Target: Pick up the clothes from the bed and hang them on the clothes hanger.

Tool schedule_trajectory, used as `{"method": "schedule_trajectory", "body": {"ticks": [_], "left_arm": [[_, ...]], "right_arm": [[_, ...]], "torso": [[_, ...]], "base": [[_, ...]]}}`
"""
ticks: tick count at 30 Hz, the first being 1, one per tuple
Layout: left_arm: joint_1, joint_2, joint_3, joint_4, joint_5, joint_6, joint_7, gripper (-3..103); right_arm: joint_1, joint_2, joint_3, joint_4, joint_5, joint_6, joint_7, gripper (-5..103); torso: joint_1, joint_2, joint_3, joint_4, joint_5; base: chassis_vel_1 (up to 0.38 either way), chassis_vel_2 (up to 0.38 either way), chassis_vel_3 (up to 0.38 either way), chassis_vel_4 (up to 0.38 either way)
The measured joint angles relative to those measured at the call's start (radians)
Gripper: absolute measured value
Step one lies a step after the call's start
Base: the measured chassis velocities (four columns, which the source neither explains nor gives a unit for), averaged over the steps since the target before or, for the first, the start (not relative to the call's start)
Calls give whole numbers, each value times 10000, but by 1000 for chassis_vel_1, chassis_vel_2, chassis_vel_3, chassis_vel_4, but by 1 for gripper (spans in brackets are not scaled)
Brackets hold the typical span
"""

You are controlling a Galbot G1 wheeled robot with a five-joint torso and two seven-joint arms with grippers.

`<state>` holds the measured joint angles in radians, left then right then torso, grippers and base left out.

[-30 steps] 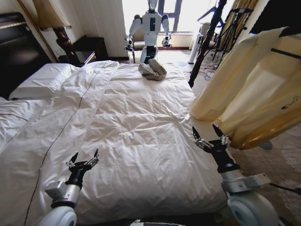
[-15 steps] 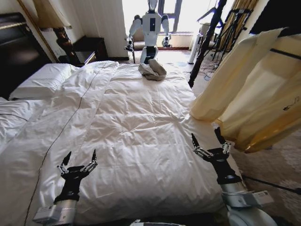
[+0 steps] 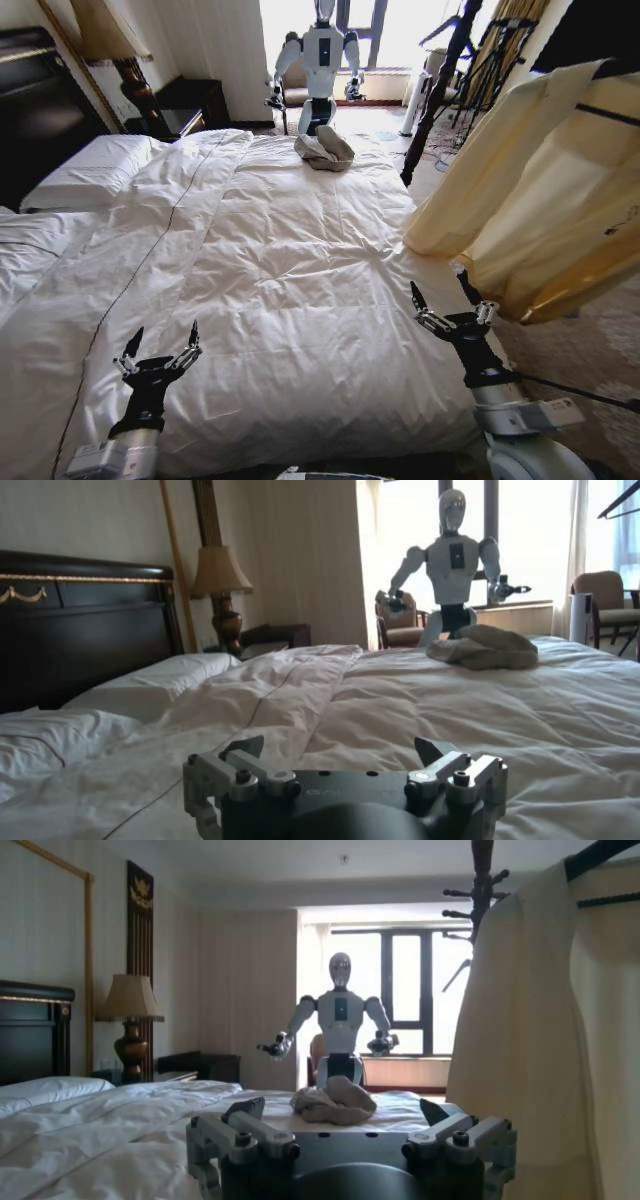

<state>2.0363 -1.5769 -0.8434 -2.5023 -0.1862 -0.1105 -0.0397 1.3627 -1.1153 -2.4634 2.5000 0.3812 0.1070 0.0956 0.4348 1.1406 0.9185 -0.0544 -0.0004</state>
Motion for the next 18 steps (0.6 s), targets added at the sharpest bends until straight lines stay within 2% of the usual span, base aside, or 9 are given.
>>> {"method": "schedule_trajectory", "body": {"ticks": [18], "left_arm": [[-12, 21, 5, 20, -31, 26, -17, 100]], "right_arm": [[13, 17, 9, 36, 14, -8, 0, 100]], "torso": [[0, -1, 0, 0, 0]], "base": [[0, 0, 0, 0]]}}
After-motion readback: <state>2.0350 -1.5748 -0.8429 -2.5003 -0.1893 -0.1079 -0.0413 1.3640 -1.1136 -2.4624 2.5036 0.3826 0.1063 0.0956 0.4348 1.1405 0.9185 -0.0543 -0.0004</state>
